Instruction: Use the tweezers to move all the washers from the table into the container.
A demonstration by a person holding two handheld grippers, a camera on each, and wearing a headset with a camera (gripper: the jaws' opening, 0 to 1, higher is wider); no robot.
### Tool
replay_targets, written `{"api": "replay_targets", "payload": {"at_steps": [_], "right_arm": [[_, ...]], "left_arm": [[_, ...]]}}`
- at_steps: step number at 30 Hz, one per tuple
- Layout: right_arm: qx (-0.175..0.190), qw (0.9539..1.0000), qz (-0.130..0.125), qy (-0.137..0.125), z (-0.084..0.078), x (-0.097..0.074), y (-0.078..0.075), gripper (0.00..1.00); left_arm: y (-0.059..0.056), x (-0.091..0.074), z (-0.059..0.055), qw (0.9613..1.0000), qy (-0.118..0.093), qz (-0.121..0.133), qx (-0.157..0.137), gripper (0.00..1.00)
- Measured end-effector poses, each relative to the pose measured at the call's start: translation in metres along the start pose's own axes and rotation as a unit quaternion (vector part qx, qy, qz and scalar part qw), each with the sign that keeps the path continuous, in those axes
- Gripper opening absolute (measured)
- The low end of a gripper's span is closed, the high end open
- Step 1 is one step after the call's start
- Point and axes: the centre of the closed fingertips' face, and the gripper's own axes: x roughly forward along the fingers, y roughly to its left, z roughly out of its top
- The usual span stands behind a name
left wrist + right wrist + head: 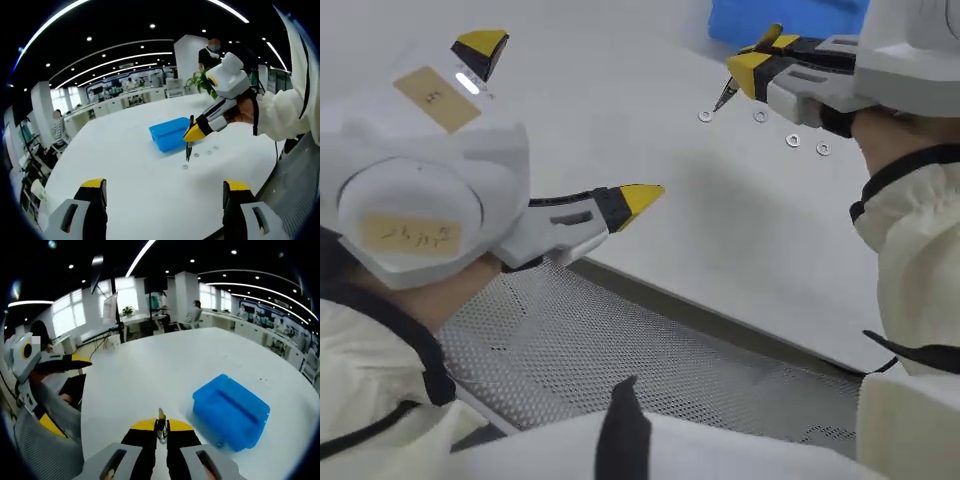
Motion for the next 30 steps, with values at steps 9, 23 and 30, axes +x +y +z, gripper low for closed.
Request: {"api": "replay_targets", "payload": {"at_steps": [9, 23, 30], "right_arm": [[0.01, 0.9999, -0.008, 0.004, -0.006, 0.011, -0.007, 0.03], [0.013, 0.9997, -0.013, 0.016, -0.014, 0.017, -0.008, 0.03], [0.013, 0.9997, -0.015, 0.013, -0.012, 0.02, -0.008, 0.03]], "left_arm": [[0.001, 0.007, -0.01, 0.9995, 0.011, 0.001, 0.03, 0.99], [0.003, 0.007, -0.016, 0.9993, 0.024, -0.003, 0.027, 0.99], [0.003, 0.007, -0.018, 0.9992, 0.029, -0.002, 0.027, 0.99]]}}
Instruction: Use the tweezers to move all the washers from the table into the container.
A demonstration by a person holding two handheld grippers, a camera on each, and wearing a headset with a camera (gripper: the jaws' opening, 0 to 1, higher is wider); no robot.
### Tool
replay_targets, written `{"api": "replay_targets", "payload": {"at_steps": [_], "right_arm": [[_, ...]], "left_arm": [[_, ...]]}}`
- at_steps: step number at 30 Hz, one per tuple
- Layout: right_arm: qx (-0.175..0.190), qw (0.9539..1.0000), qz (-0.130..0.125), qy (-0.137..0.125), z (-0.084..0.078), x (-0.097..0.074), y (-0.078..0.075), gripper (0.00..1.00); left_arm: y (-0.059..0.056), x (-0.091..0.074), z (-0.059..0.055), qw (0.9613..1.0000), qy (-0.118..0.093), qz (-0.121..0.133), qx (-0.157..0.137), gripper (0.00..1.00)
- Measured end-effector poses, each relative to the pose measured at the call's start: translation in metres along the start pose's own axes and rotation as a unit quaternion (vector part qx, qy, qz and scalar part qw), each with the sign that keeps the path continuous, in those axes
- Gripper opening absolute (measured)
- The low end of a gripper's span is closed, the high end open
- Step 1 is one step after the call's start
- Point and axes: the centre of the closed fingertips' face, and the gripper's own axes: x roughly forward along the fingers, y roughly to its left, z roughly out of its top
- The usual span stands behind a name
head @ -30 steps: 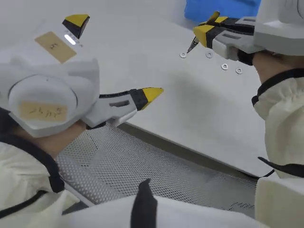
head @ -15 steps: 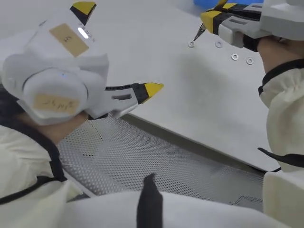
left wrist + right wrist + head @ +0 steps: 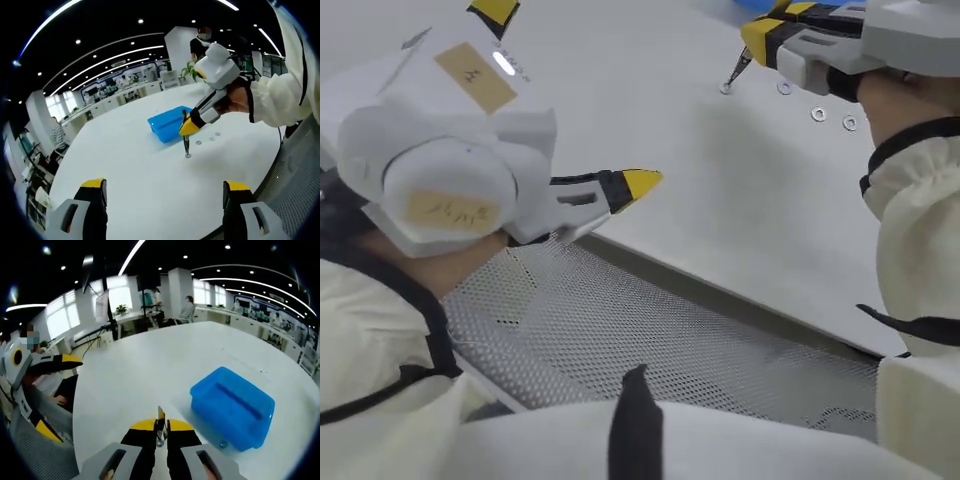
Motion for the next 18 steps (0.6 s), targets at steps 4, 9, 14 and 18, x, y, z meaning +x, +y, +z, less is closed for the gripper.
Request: {"api": "replay_targets", "payload": {"at_steps": [4, 9, 14, 18], "right_arm": [[-0.001, 1.0, 0.003, -0.002, 0.0005, 0.0009, 0.0014, 0.04], [0.001, 1.0, -0.001, -0.001, 0.0008, 0.0005, 0.0008, 0.04], [0.002, 1.0, 0.002, 0.009, -0.0029, -0.0001, 0.0023, 0.04], [0.002, 1.0, -0.001, 0.005, -0.0017, 0.0003, 0.0014, 0.04]], "left_arm": [[-0.0009, -0.0002, -0.0011, 1.0, 0.005, -0.001, 0.001, 0.99], [-0.0026, -0.0006, -0.0007, 1.0, 0.006, -0.004, 0.002, 0.99], [-0.0024, -0.0007, -0.0002, 1.0, 0.006, -0.003, 0.002, 0.99], [-0.0007, 0.0, -0.0042, 0.9998, 0.017, 0.0, 0.009, 0.95]]}}
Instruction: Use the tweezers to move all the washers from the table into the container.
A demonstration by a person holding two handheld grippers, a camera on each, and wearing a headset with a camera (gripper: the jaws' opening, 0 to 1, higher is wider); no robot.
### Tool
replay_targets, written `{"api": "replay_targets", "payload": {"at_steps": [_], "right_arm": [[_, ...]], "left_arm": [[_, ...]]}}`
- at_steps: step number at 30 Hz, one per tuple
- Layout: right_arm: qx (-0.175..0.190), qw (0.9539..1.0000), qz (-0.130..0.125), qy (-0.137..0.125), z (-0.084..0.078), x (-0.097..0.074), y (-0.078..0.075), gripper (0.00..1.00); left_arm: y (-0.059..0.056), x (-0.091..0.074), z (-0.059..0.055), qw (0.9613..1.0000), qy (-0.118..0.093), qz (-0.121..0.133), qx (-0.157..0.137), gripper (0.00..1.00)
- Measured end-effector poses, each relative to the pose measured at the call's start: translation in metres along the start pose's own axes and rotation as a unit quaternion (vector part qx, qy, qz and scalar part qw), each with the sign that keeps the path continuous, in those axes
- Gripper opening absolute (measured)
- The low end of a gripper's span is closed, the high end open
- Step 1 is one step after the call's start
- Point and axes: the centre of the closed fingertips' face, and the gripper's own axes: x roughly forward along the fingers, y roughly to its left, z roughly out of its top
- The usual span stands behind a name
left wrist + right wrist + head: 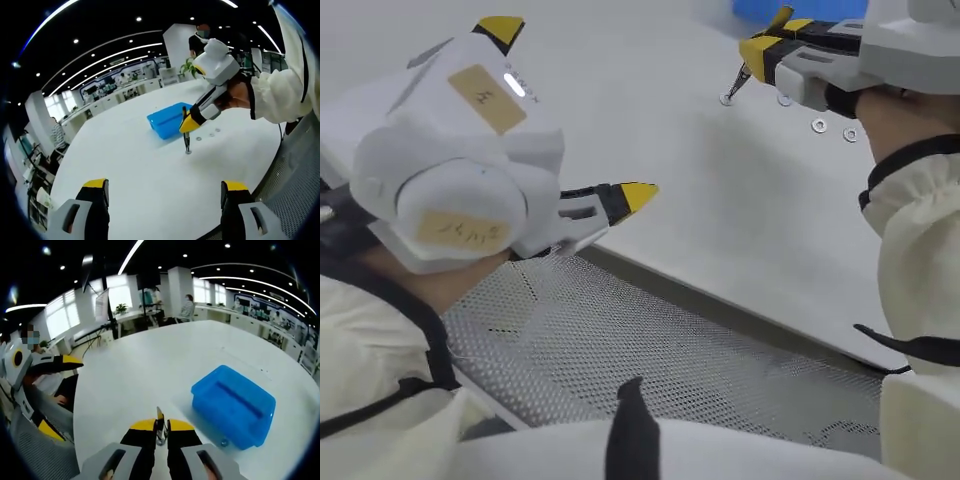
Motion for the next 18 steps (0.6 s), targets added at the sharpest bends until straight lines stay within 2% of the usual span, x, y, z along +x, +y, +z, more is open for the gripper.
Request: {"api": "replay_targets", "payload": {"at_steps": [7, 10, 11, 14, 18], "right_arm": [[-0.002, 1.0, -0.001, -0.005, 0.001, 0.003, 0.001, 0.04], [-0.008, 0.9998, -0.018, -0.01, 0.001, 0.002, -0.005, 0.03], [-0.006, 0.9997, -0.02, -0.013, 0.001, 0.002, -0.007, 0.02], [0.03, 0.9993, -0.016, -0.017, 0.001, 0.001, -0.011, 0.02], [0.03, 0.9993, -0.015, -0.016, 0.0, 0.001, -0.011, 0.02]], "left_arm": [[0.0, 0.0, 0.0, 1.0, 0.002, -0.001, 0.001, 0.95], [0.0, -0.001, 0.002, 1.0, -0.003, 0.0, -0.001, 0.96], [0.0, -0.001, 0.002, 1.0, -0.003, -0.001, -0.003, 0.97], [0.0, 0.0, -0.001, 1.0, 0.002, -0.002, -0.001, 0.98], [-0.001, 0.001, -0.001, 1.0, 0.003, -0.003, 0.001, 0.98]]}}
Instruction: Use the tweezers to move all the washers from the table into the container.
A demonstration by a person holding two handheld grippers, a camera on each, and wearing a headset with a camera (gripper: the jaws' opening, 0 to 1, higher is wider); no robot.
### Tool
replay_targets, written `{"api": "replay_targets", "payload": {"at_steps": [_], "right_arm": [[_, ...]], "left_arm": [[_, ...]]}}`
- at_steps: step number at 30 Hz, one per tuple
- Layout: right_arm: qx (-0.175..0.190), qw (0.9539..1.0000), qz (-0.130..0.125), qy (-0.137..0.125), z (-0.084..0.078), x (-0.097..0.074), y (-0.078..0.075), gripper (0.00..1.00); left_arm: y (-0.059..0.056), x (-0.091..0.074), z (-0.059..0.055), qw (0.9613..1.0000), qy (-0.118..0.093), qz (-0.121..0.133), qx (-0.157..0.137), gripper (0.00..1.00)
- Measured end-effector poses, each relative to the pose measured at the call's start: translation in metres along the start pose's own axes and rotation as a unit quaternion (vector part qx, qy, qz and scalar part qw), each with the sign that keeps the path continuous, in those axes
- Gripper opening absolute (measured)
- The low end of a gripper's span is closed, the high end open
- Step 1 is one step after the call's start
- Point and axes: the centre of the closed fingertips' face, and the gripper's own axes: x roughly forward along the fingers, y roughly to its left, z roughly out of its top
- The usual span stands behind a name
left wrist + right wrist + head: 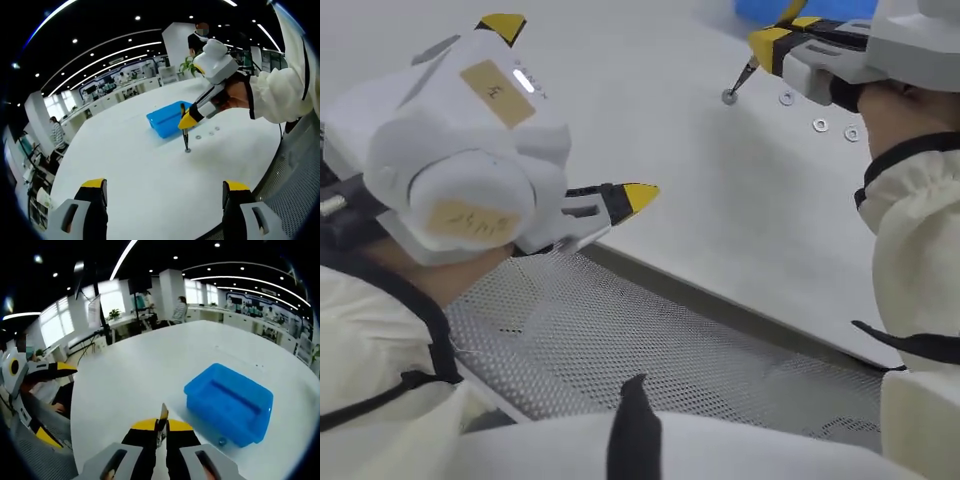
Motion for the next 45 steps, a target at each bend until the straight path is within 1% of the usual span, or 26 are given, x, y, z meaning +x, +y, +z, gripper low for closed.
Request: {"api": "replay_targets", "payload": {"at_steps": [3, 7, 11, 15, 20, 23, 26, 29, 36, 41, 45], "right_arm": [[-0.008, 1.0, 0.0, 0.002, 0.0, 0.0, 0.002, 0.02], [-0.009, 0.9999, -0.002, 0.005, 0.0, 0.0, 0.003, 0.01], [-0.017, 0.9998, -0.005, 0.007, 0.001, -0.004, 0.005, 0.01], [-0.025, 0.9997, -0.007, 0.003, 0.006, -0.01, 0.006, 0.01], [-0.016, 0.9998, -0.002, -0.008, 0.014, -0.018, 0.008, 0.0], [-0.017, 0.9997, -0.002, -0.018, 0.023, -0.027, 0.01, 0.0], [-0.018, 0.9996, -0.001, -0.022, 0.028, -0.033, 0.012, 0.0], [-0.025, 0.9994, -0.004, -0.022, 0.03, -0.041, 0.013, 0.0], [-0.035, 0.9992, -0.007, -0.02, 0.031, -0.05, 0.016, 0.0], [-0.04, 0.9991, -0.002, -0.016, 0.034, -0.054, 0.021, 0.0], [-0.044, 0.9989, -0.002, -0.017, 0.038, -0.056, 0.021, 0.0]], "left_arm": [[0.0, 0.0, 0.0, 1.0, 0.0, -0.001, -0.001, 0.98], [0.0, 0.001, -0.002, 1.0, 0.002, 0.0, 0.001, 0.98], [0.0, 0.0, -0.001, 1.0, 0.002, 0.001, 0.0, 0.97], [0.0, 0.0, 0.0, 1.0, 0.001, 0.0, 0.001, 0.97], [-0.001, 0.001, 0.0, 1.0, 0.001, -0.002, 0.002, 0.98], [-0.001, 0.001, -0.001, 1.0, 0.002, -0.002, 0.003, 0.99], [-0.002, 0.001, 0.0, 1.0, 0.002, -0.002, 0.004, 0.99], [-0.001, 0.001, 0.0, 1.0, 0.003, -0.002, 0.006, 0.99], [-0.001, -0.001, -0.001, 0.9999, 0.003, 0.001, 0.01, 0.99], [0.0, -0.001, -0.002, 0.9999, 0.002, 0.002, 0.011, 0.99], [0.001, -0.001, -0.003, 0.9999, 0.002, 0.002, 0.01, 0.99]]}}
